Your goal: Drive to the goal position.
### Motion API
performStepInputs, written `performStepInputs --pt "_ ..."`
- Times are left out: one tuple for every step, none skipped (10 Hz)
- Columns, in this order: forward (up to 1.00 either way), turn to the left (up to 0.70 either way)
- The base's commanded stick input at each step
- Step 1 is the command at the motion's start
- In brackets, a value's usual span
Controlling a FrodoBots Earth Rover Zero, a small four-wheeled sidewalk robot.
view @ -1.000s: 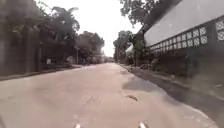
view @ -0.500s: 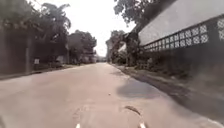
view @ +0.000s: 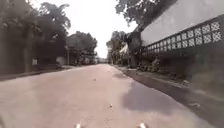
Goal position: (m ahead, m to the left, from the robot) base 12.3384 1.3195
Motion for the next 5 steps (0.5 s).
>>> performStepInputs --pt "0.85 0.0" --pt "0.85 0.0" --pt "0.85 0.0" --pt "0.85 0.0" --pt "0.85 0.0"
